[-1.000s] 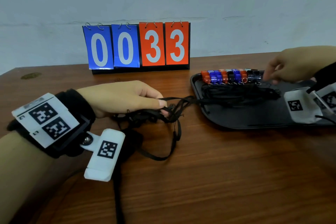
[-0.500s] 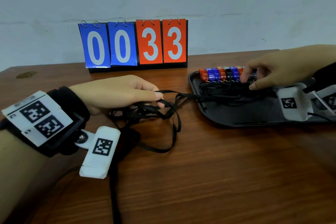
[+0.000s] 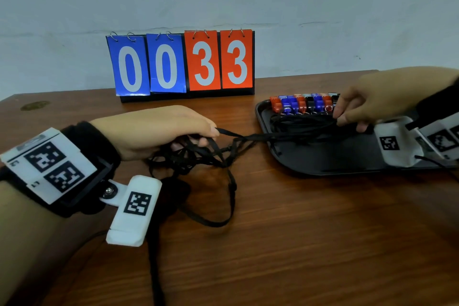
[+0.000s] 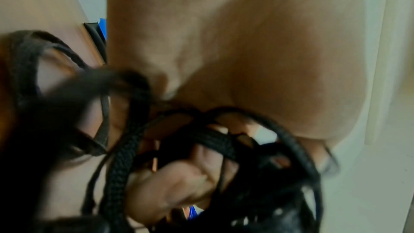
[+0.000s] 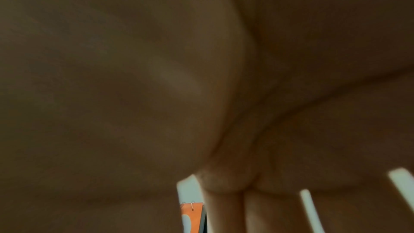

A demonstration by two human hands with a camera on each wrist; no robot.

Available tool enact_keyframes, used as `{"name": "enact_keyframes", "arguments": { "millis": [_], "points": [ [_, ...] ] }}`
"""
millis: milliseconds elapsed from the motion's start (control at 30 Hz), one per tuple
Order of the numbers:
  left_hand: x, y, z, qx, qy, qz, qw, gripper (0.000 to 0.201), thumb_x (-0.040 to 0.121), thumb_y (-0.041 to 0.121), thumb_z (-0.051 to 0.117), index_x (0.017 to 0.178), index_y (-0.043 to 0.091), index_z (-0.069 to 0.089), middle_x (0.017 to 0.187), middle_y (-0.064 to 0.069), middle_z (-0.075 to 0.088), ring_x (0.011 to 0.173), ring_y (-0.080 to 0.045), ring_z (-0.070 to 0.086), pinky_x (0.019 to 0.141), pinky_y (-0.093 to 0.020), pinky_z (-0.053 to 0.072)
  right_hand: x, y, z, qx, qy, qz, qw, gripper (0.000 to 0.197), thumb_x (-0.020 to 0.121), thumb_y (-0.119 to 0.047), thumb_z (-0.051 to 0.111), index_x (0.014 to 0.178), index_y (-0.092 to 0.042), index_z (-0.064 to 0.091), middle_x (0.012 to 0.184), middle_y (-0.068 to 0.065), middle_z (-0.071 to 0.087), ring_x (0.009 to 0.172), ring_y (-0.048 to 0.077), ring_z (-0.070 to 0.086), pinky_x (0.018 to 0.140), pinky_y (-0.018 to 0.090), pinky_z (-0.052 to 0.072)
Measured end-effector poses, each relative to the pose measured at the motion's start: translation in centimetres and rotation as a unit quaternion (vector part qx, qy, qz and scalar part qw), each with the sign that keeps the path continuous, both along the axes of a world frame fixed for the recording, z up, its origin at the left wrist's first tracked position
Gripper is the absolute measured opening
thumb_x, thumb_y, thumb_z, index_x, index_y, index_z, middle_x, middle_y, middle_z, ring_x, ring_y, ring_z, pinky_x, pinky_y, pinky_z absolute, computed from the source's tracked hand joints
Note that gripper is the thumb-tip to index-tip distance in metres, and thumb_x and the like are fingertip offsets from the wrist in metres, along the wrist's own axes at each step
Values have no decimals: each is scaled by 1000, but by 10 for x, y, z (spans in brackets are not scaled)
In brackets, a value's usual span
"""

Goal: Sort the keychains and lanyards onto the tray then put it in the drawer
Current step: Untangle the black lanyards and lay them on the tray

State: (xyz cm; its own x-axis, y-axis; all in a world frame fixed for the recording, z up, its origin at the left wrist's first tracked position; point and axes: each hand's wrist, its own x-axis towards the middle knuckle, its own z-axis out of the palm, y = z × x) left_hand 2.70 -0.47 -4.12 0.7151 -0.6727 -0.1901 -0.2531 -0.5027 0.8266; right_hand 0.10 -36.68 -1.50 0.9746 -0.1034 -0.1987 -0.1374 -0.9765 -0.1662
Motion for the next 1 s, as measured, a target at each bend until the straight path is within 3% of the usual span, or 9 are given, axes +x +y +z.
{"name": "enact_keyframes", "arguments": {
  "millis": [67,133,333,433,533,633,767,867,1000],
  "points": [
    [-1,0,0,-29,9,16,999,34,86,36,57,60,17,44,62,2,36,49,-10,27,43,-14,26,0,0,1,-20,8,7,1000,9,95,-33,65,101,-27,69,88,-12,78,70,3,74,69,23,49],
    [-1,1,1,-52,15,25,998,38,88,37,62,58,19,46,60,4,37,48,-10,28,44,-15,30,-1,1,1,-28,14,13,999,11,97,-34,62,103,-29,70,91,-16,76,69,1,74,69,22,47],
    [-2,2,5,-208,56,66,974,53,94,33,64,47,25,39,50,6,32,50,-14,26,63,-29,27,0,2,1,-47,13,22,999,14,97,-38,60,103,-33,71,79,-22,73,69,-1,73,70,20,46],
    [-3,2,6,-224,54,76,970,49,90,31,61,45,26,42,47,8,37,47,-10,33,68,-29,32,1,3,-1,-50,6,25,998,12,96,-40,62,100,-31,69,77,-16,75,67,1,73,66,21,46],
    [-2,2,5,-192,38,56,979,49,91,32,60,45,25,46,50,7,40,47,-10,37,65,-28,35,2,1,0,-38,-34,32,998,8,92,-37,68,97,-31,68,82,-6,74,67,11,69,61,22,44],
    [-2,3,6,-182,36,47,982,50,93,33,62,46,25,46,51,6,40,49,-12,35,58,-23,39,-1,4,4,-38,-72,84,993,13,86,-38,73,98,-41,68,89,-8,66,76,11,63,71,28,45],
    [-4,1,6,-162,17,37,986,47,90,38,65,48,26,48,54,4,38,53,-16,31,59,-25,39,-7,12,9,-42,-20,135,990,20,87,-45,70,100,-59,65,99,-7,68,88,12,66,86,32,51],
    [-6,1,7,-162,21,28,986,47,86,43,69,51,23,44,56,2,35,57,-21,26,58,-25,39,-10,14,11,-64,15,154,986,31,89,-46,67,111,-65,57,109,-19,58,98,5,61,98,33,48],
    [-9,-3,7,-163,14,26,986,51,95,34,66,46,25,54,50,9,45,43,-6,42,50,-16,42,-11,14,10,-53,26,178,982,34,91,-44,65,115,-67,55,113,-26,54,105,3,57,101,30,44]
  ]
}}
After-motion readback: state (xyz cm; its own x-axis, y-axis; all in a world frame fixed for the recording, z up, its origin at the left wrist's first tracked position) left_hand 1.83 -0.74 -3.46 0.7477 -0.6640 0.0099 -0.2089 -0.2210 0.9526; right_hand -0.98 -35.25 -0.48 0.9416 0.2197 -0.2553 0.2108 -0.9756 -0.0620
